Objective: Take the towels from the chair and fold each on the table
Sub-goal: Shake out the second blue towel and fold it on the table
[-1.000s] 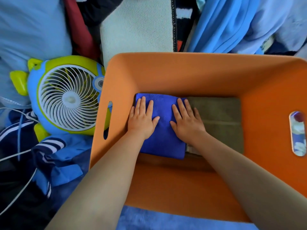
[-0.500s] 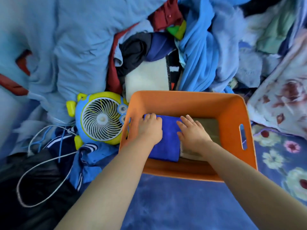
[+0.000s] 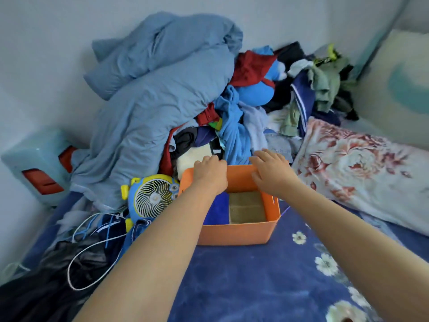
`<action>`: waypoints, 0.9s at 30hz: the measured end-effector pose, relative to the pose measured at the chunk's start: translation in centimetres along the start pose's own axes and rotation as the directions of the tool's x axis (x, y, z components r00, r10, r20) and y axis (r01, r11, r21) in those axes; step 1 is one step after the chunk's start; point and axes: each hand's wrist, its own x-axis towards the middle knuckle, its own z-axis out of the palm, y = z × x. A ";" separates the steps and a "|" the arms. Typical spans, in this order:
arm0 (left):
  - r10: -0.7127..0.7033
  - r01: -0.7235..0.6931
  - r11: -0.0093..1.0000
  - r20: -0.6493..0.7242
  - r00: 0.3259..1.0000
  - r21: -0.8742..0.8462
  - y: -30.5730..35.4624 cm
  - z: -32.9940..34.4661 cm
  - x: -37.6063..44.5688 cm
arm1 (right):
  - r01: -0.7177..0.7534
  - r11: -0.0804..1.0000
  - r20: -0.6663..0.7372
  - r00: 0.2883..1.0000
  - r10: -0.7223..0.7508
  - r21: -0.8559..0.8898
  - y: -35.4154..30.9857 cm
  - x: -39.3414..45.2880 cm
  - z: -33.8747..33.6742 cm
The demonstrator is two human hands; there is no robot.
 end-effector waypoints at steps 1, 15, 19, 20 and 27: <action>0.014 -0.014 1.000 -0.013 1.000 0.010 0.5 -1.4 -1.3 | -0.016 1.000 -0.026 1.000 0.015 -0.018 -0.1 -1.5 -1.5; 0.467 -0.462 0.884 -0.087 0.880 0.079 16.3 -14.1 -21.1 | -0.525 0.846 -0.312 0.822 0.476 -0.092 0.2 -32.4 -16.7; 0.692 -0.691 0.720 -0.134 0.709 0.065 25.8 -14.7 -27.8 | -0.716 0.697 -0.346 0.664 0.662 -0.042 2.7 -44.1 -17.8; 0.735 -0.734 0.676 -0.136 0.664 0.067 27.8 -14.9 -29.4 | -0.751 0.660 -0.339 0.627 0.701 -0.022 3.1 -46.7 -18.0; 0.939 -0.941 0.329 -0.129 0.318 0.077 43.8 -15.3 -43.2 | -0.935 0.352 -0.311 0.322 0.894 0.042 5.3 -67.1 -18.7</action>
